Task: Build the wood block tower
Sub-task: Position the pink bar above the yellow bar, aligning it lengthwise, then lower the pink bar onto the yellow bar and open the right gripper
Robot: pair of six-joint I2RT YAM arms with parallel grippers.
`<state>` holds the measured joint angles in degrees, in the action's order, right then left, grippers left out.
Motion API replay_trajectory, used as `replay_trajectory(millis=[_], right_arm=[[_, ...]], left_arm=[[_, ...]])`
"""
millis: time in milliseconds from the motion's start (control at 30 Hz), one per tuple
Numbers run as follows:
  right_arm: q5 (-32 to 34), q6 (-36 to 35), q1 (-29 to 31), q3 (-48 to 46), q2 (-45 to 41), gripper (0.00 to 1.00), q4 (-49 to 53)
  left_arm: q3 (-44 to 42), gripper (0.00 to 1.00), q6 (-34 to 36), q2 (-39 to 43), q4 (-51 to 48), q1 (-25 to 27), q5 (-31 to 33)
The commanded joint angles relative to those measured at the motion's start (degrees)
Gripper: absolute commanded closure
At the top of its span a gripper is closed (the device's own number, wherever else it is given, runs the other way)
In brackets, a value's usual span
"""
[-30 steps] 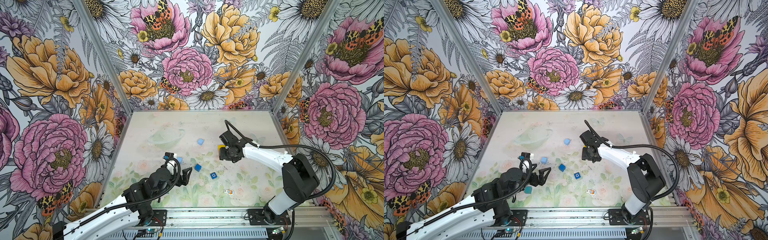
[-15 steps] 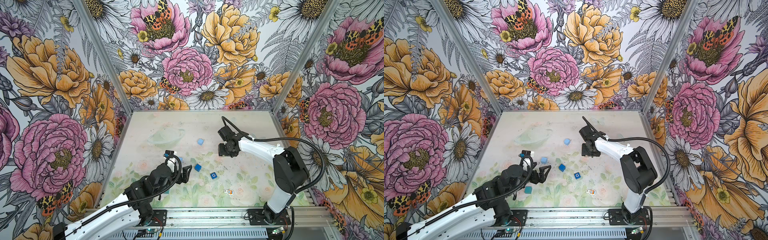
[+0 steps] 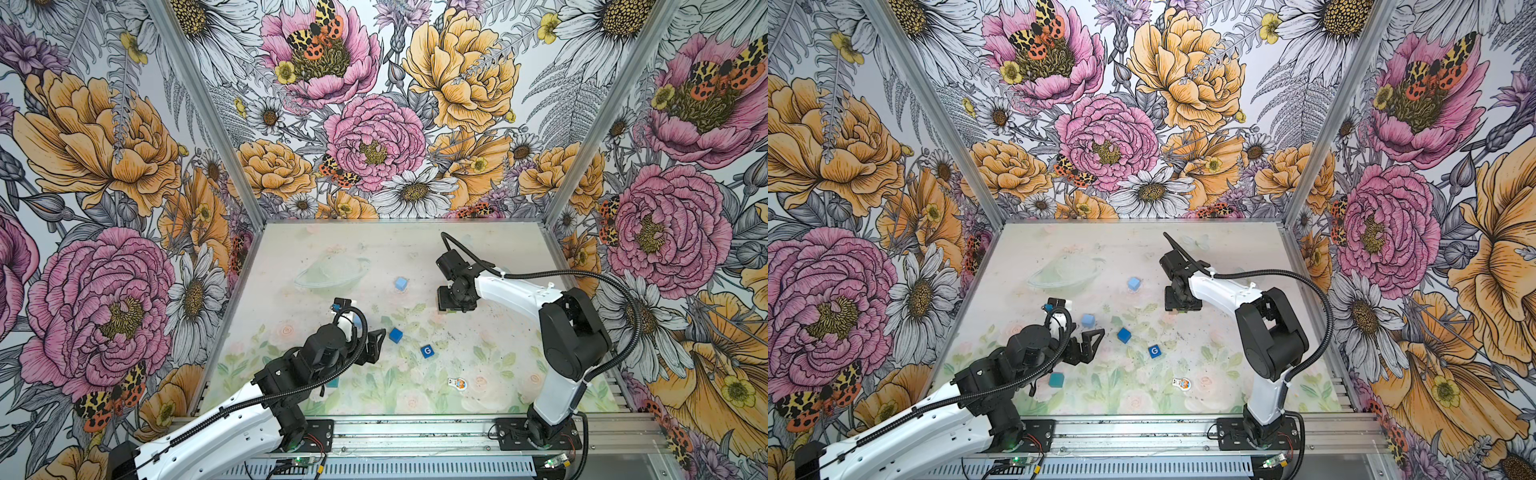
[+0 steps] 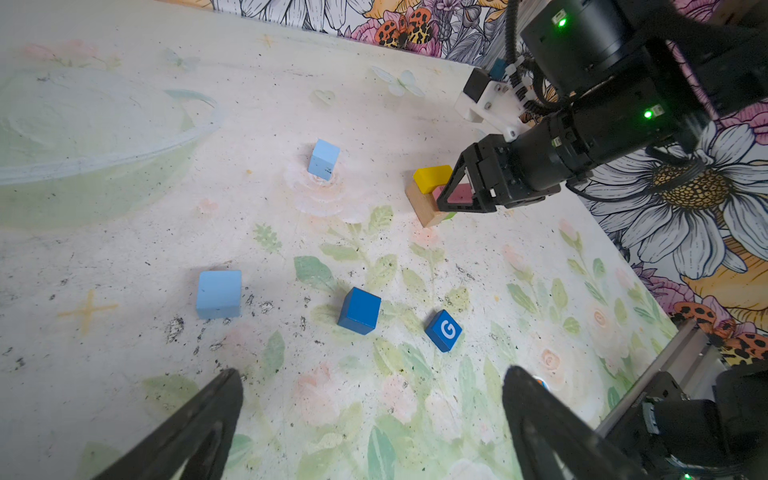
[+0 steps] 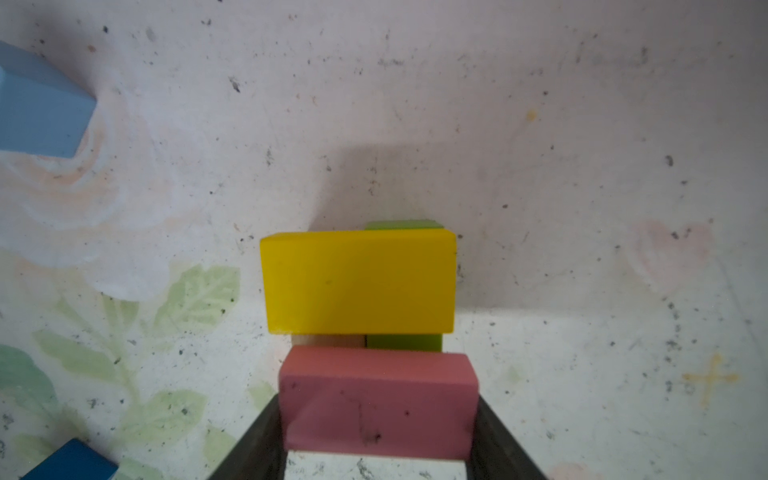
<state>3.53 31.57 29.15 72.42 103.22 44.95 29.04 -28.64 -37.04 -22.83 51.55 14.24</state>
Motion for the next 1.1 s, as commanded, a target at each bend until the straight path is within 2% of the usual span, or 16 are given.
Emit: replay_trajectory(millis=[0,1067], right_arm=[[0.07,-1.19,-0.4,2.22,1.0,0.51,0.33],[-1.11,-1.53,-0.66,4.38,4.18,0.49,0.23]], left_arm=[[1.46,0.01,1.13,-0.32,2.0,-0.46,-1.25],[1.11,0.01,1.31,-1.37,2.74,-1.82,-1.85]])
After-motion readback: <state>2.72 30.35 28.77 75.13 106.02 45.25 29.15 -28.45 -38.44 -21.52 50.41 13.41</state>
